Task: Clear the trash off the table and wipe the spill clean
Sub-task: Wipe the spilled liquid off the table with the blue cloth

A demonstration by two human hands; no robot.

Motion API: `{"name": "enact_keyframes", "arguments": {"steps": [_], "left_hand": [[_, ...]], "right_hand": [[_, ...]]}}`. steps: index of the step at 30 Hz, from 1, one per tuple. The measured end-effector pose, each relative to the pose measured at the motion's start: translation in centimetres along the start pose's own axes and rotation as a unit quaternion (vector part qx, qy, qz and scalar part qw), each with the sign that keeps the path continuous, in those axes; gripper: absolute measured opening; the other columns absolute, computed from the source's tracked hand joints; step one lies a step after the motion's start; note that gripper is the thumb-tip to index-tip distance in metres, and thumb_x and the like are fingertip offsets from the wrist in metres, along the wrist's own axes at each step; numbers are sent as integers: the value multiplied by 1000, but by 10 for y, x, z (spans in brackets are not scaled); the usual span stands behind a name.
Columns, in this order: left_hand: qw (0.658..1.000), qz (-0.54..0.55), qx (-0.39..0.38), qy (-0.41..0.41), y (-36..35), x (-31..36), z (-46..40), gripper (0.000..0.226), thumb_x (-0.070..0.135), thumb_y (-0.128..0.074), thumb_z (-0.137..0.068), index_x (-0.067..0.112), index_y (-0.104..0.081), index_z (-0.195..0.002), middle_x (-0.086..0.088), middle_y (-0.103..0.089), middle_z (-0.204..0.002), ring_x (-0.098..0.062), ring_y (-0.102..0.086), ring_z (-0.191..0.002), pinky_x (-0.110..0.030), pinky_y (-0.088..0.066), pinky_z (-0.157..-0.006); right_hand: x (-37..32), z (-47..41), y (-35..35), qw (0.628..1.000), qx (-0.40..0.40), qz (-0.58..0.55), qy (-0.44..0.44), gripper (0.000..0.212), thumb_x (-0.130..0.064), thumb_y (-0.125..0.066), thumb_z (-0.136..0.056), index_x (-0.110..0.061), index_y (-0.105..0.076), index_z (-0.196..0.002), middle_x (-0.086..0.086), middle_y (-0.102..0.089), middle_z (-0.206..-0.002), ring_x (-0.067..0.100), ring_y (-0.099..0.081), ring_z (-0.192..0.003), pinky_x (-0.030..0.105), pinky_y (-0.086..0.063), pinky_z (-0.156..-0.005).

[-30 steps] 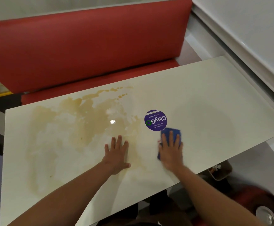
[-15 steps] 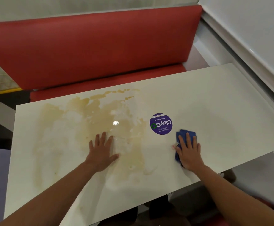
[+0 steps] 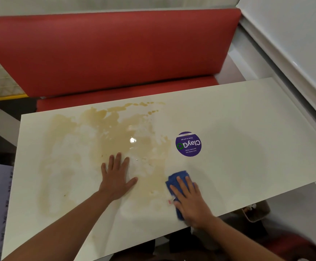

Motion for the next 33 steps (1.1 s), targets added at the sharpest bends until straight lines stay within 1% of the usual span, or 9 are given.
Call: {"name": "enact_keyframes", "arguments": {"steps": [3, 5, 7, 10, 16, 21, 24, 28, 33], "left_hand": [[1000, -1, 4, 1, -1, -1, 0, 96, 80, -28, -83, 26, -14, -160, -8, 7, -170, -34, 10, -155, -60, -1, -121], [1000, -3, 6, 0, -1, -1, 0, 92, 78, -36, -87, 27, -13, -160, -7, 8, -169, -34, 10, -155, -60, -1, -121], [1000, -3, 10, -2, -3, -2, -1, 91, 77, -39, -88, 27, -14, -160, -7, 7, -169, -34, 9, -155, -60, -2, -120], [1000, -3, 13, -5, -3, -2, -1, 92, 78, -37, -86, 26, -17, -159, -8, 4, -169, -34, 7, -154, -61, -3, -120], [1000, -5, 12, -6, -5, -2, -3, 97, 82, -25, -82, 26, -14, -160, -8, 7, -170, -35, 9, -155, -61, -1, -120], [1000, -2, 12, -6, -5, -3, -4, 97, 82, -26, -82, 27, -13, -160, -8, 8, -170, -35, 10, -155, -61, -1, -120], [1000, -1, 8, -5, -6, -2, -4, 95, 81, -30, -85, 27, -12, -160, -7, 10, -170, -34, 12, -155, -60, 0, -120], [1000, -6, 8, -4, -6, -2, -4, 99, 84, -21, -79, 28, -10, -160, -7, 10, -169, -34, 12, -154, -60, 0, -120], [1000, -12, 9, 0, -6, -2, -3, 101, 84, -15, -78, 27, -9, -161, -8, 10, -169, -35, 11, -155, -61, -2, -120]], "right_hand": [[67, -18, -1, 996, -34, 15, -87, 58, -46, -17, -108, -23, -31, -159, 16, -15, -169, 42, 7, -156, 58, -23, -114], [104, -28, -5, 988, -77, 42, -129, 53, -41, -25, -108, -20, -45, -152, 19, -12, -169, 54, 7, -152, 66, -28, -110], [120, -36, 1, 982, -51, 58, -172, 48, -37, -40, -102, -15, -56, -142, 23, -15, -167, 60, -1, -149, 69, -30, -107], [98, -36, 12, 957, 24, 2, -291, 62, -43, -30, -102, -7, -52, -147, 30, -31, -159, 59, -28, -143, 68, -39, -102], [-44, -3, -6, 983, 52, -51, -168, 63, -44, -22, -106, -12, -28, -160, 25, -17, -166, 53, -13, -151, 62, -16, -116], [-38, -7, -3, 997, 39, -17, -67, 64, -48, -35, -103, -22, -26, -162, 11, -6, -171, 42, -10, -155, 55, -15, -117], [-2, -36, 8, 994, 25, -21, -106, 60, -49, -28, -105, -24, -30, -159, 10, -6, -171, 41, -11, -153, 56, -26, -117], [13, -62, 18, 971, 20, -50, -232, 64, -50, -20, -105, -17, -42, -155, 21, -31, -163, 48, -19, -148, 63, -41, -107], [-58, -25, 3, 987, 40, -47, -148, 63, -46, -31, -103, -18, -32, -159, 20, -21, -167, 49, -17, -152, 63, -27, -115]]}}
Point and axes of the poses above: each hand's wrist, its own z-axis away from the middle knuckle, its own y-axis out of the back of the hand, x = y × z, the point moved 7 cm from there along -z, towards the middle knuckle
